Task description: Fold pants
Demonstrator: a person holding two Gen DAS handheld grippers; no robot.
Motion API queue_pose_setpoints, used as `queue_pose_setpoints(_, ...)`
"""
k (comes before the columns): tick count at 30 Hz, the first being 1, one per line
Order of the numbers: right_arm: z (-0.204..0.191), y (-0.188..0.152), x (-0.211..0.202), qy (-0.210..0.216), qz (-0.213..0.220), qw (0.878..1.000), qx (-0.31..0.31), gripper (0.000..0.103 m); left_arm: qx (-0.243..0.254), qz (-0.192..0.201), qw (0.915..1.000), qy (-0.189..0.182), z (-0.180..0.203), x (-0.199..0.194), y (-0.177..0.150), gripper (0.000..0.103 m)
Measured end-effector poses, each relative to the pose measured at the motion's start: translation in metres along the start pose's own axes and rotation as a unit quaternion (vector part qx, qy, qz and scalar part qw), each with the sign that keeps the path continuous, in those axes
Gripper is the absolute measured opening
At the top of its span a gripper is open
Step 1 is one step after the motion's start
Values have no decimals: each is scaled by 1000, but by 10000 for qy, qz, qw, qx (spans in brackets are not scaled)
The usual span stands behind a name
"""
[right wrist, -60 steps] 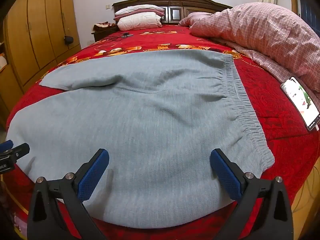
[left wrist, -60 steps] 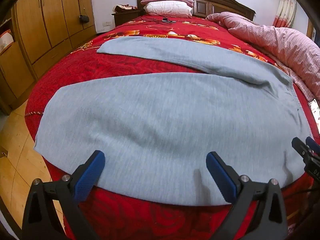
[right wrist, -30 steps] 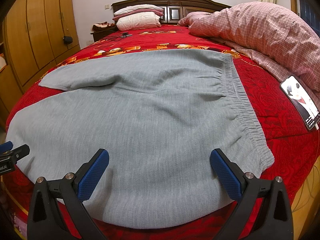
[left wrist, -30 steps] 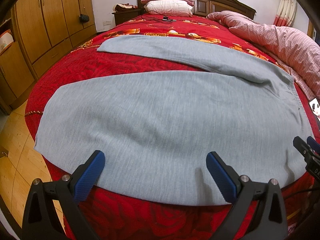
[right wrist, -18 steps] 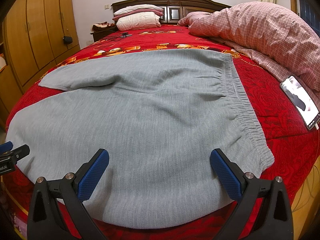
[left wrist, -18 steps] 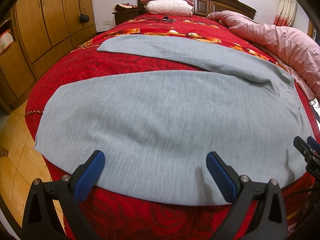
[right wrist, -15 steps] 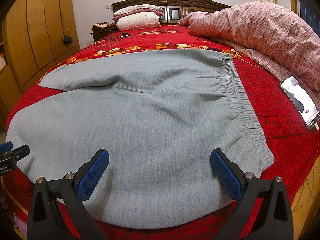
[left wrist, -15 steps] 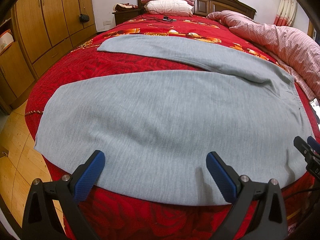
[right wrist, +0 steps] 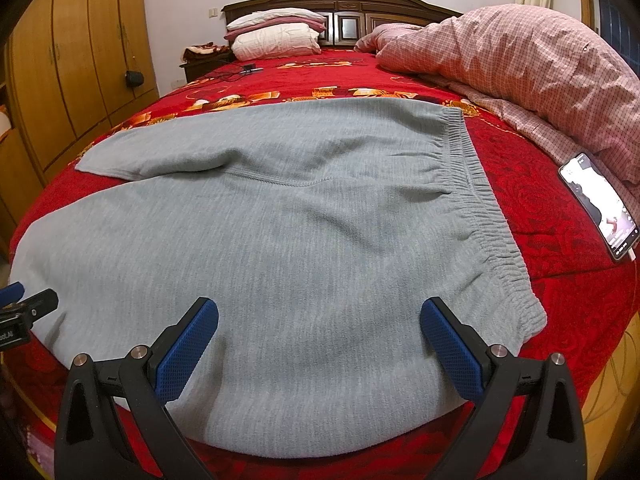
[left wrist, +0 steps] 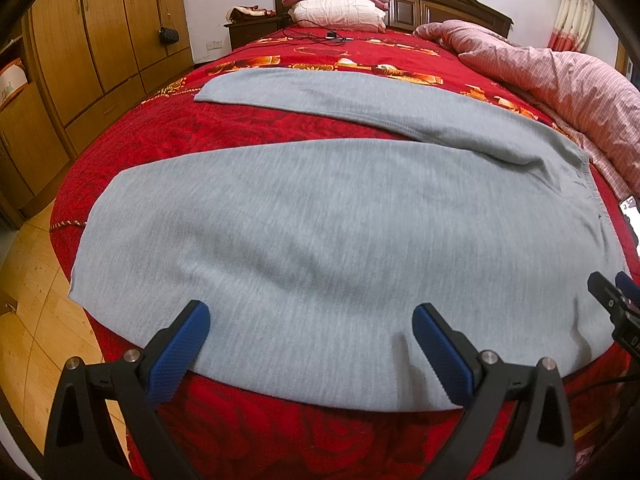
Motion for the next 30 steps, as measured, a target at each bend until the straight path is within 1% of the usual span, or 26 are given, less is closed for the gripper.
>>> queue_pose_setpoints(6,7,5,4,51,-62,10000,49,103,36,4,10000,-9,1,1,0,103)
queue_pose_setpoints(9,3,7,3,138,-142,9998,66,103,217,28,9997,55,1,-1,2,103)
queue_pose_setpoints(10,4,8,4,173,-204,9996,73,103,301,57,9995,86,-2,2,-2,103)
queue_pose_setpoints(13,2,10,7,189,-361,9992,51,103,478,107,9987,108,-2,-1,5,103)
queue_pose_setpoints(17,-1,13,9,243,-537,9983,-18,103,637,38,9980,-29,-2,-4,16,103)
queue_pose_setpoints(21,0,22,10,445,-689,9966,109,103,738,-74,9972,-126,-1,-4,27,103)
queue_pose_setpoints(24,2,32,8,539,-713,9958,201,103,888,-116,9958,-184,2,-2,38,103)
queue_pose_setpoints(27,2,46,5,566,-711,9957,178,103,935,-219,9945,-417,3,-1,55,103)
queue_pose_setpoints(30,1,59,5,550,-708,9959,104,103,992,-193,9936,-503,5,0,73,103)
Point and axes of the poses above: each gripper's, at about its wrist camera, not at the fingertips, and x roughly the way its jaws point, z to its right, y to its top, the point moved 1 cm from there along x, roughly the way its jaws point, and after that the axes turned 10 degrees about y, right-handed, at the moved point
